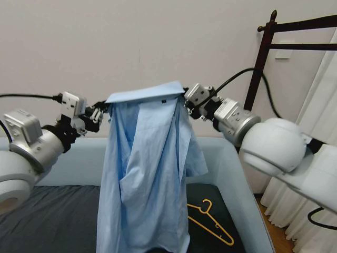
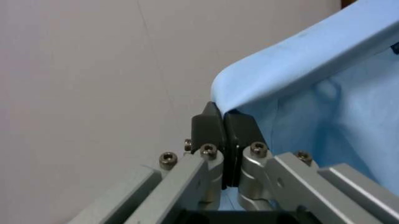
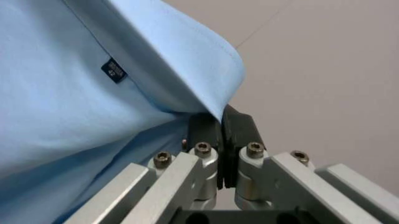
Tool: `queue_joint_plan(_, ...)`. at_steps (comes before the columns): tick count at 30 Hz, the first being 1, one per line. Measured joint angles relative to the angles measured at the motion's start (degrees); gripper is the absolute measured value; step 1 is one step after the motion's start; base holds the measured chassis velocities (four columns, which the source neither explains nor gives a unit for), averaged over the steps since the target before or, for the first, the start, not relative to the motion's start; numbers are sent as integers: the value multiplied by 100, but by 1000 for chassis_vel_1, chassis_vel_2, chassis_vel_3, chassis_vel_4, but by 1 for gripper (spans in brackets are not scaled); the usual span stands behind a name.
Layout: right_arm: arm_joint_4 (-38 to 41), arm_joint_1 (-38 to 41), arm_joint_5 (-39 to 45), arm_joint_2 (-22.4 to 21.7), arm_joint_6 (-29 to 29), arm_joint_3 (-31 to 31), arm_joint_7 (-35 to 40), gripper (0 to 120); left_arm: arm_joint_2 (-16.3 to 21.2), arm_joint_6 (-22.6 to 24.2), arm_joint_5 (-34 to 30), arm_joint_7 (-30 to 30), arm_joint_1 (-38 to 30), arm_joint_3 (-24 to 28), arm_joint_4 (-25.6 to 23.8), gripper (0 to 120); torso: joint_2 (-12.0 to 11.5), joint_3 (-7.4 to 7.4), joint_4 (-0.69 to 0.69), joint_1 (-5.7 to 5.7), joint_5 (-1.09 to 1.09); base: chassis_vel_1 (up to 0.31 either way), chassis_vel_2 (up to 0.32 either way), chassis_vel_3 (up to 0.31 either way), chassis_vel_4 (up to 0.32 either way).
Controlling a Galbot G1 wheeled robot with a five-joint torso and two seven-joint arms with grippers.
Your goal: Pick up the clothes from the sofa and hang them on the clothes hanger.
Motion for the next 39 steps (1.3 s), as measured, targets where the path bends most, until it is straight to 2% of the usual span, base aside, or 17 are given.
queue_joint_plan(1,-48,-112,-120,59,-1,-24,-22,0,-94,21,127,-8,142,-6,38,0,0,0,0,0,-1,0,0,0,0)
queue_joint_plan(3,-325,-728,-600,449,-21,-183,-67,0,-405,63,614,-11,796,-85,224,0,0,0,-3,1,1,0,0,0,0)
queue_joint_plan(4,-325,-728,-600,449,-21,-183,-67,0,-405,63,614,-11,796,-85,224,0,0,0,-3,1,1,0,0,0,0)
queue_joint_plan(6,-670,-1079,-860,829,-18,-344,-40,0,-610,-12,1105,96,1337,-60,526,0,0,0,-1,1,1,0,0,0,0)
queue_joint_plan(8,-1302,-1356,-1065,1312,143,-497,14,0,-876,-92,1458,156,1604,105,929,0,0,0,2,0,-3,0,0,0,0)
queue_joint_plan(9,-1707,-1452,-1115,1556,262,-530,46,0,-1039,-119,1586,179,1624,242,1150,0,0,0,5,0,0,0,0,0,0)
queue_joint_plan(10,-1707,-1452,-1115,1556,262,-530,46,0,-1039,-119,1586,179,1624,242,1150,0,0,0,5,0,0,0,0,0,0)
queue_joint_plan(13,-2611,-1626,-1137,2028,551,-538,160,0,-1518,-191,1899,248,1557,531,1738,0,-1,0,3,1,-2,0,0,0,0)
queue_joint_plan(15,-3482,-1827,-1295,2429,920,-554,194,0,-2064,-265,2164,339,1520,692,2362,0,0,0,-1,1,-1,0,0,0,0)
queue_joint_plan(16,-3482,-1827,-1295,2429,920,-554,194,0,-2064,-265,2164,339,1520,692,2362,0,0,0,-1,1,-1,0,0,0,0)
queue_joint_plan(20,-4408,-2164,-1634,2888,1329,-565,194,0,-2855,-328,2684,418,1628,758,3220,0,0,-1,-1,0,-1,0,0,0,0)
queue_joint_plan(22,-4583,-2212,-1702,2974,1418,-561,195,0,-2950,-342,2741,428,1644,767,3338,0,-1,0,-1,0,-1,0,0,0,0)
queue_joint_plan(25,-5335,-2366,-1886,3361,1818,-457,213,0,-3301,-412,3019,461,1706,788,3766,0,-1,-1,0,0,0,0,0,0,0)
queue_joint_plan(29,-5933,-2438,-2023,3682,2122,-204,256,0,-3538,-466,3106,466,1669,818,4037,0,-1,-1,1,0,0,0,0,0,0)
queue_joint_plan(31,-6015,-2439,-2051,3707,2162,-166,263,0,-3585,-486,3119,467,1628,839,4104,0,0,-1,2,0,0,0,0,0,0)
queue_joint_plan(39,-5695,-2363,-1962,3323,1960,-126,261,0,-3813,-501,3180,505,828,1423,4650,0,0,-1,-4,0,1,0,0,0,0)
